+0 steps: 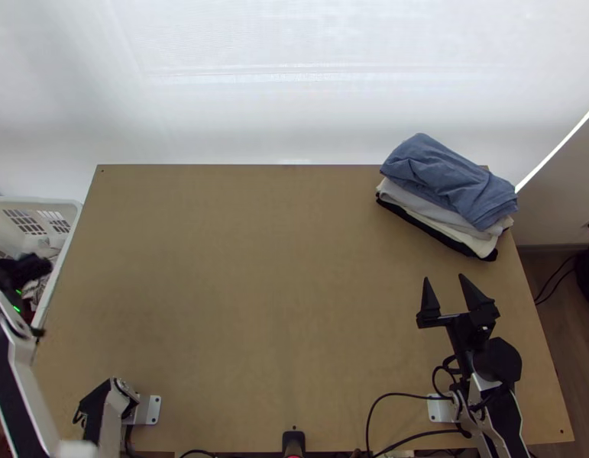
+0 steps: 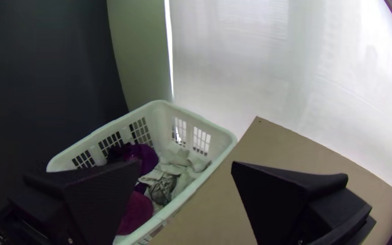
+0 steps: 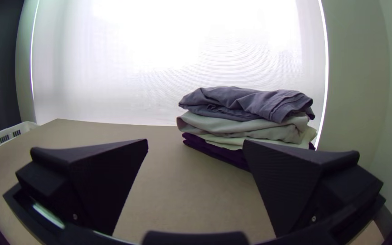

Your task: Fold the t-shirt

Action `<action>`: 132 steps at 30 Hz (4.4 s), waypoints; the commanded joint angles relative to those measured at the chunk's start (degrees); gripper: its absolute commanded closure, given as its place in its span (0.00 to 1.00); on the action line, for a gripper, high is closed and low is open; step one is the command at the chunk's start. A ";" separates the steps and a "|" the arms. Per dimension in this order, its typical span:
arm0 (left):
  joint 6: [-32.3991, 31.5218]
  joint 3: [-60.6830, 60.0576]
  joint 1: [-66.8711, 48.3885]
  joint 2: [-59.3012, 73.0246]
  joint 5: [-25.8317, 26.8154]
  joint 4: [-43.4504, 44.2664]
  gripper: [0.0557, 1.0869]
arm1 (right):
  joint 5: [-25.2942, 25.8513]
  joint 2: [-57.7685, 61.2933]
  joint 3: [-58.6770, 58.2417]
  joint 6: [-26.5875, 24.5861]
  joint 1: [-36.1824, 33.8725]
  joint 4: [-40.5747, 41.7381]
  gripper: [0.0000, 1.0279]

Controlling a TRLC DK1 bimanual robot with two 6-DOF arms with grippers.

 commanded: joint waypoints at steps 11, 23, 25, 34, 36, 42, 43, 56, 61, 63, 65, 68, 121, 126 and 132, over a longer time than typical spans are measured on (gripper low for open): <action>-0.80 32.48 17.85 45.30 2.10 -8.49 0.05 | -0.03 -0.49 -0.75 -0.39 -0.12 -0.18 0.04; 2.80 54.80 25.15 74.04 1.57 -11.57 0.05 | -0.03 -0.49 -0.75 -0.39 -0.12 -0.18 0.04; 4.21 58.23 25.50 78.17 1.40 -11.83 0.05 | -0.03 -0.49 -0.75 -0.48 -0.12 -0.18 0.04; 9.31 71.85 25.50 91.00 -1.59 -11.66 0.05 | -0.03 -0.49 -0.75 -0.39 -0.12 -0.18 0.04; 10.10 75.63 25.15 94.08 -2.82 -12.45 0.06 | -0.03 -0.49 -0.75 -0.39 -0.12 -0.18 0.04; 11.33 80.47 24.09 99.44 -3.17 -12.27 0.20 | -0.03 -0.49 -0.75 -0.39 -0.12 -0.18 0.04; 11.33 80.55 23.74 99.79 -3.35 -11.92 0.20 | -0.03 -0.49 -0.75 -0.39 -0.12 -0.18 0.04; 12.47 80.64 22.07 104.27 -7.83 -9.28 0.20 | -0.03 -0.49 -0.75 -0.39 -0.12 -0.18 0.04; 13.88 81.08 22.60 105.94 -9.24 -7.79 0.20 | -0.03 -0.49 -0.75 -0.39 -0.12 -0.18 0.04; 14.32 81.43 22.77 106.56 -9.33 -7.09 0.20 | -0.03 -0.49 -0.75 -0.39 -0.12 -0.18 0.04; 14.93 81.43 22.95 106.82 -9.94 -6.38 0.23 | -0.03 -0.49 -0.75 -0.39 -0.12 -0.18 0.04; 16.25 81.34 23.65 107.09 -11.70 -0.67 0.85 | -0.03 -0.49 -0.75 -0.39 -0.12 -0.18 0.04; -4.93 78.53 0.18 81.69 1.66 -16.84 0.96 | -0.03 -0.49 -0.75 -0.39 -0.12 -0.18 0.04; -4.05 78.71 -0.61 81.69 1.66 -18.16 0.25 | -0.03 -0.49 -0.75 -0.39 -0.12 -0.18 0.04; -2.47 78.62 0.62 77.29 1.84 -18.16 0.06 | -0.03 -0.49 -0.75 -0.39 -0.12 -0.18 0.04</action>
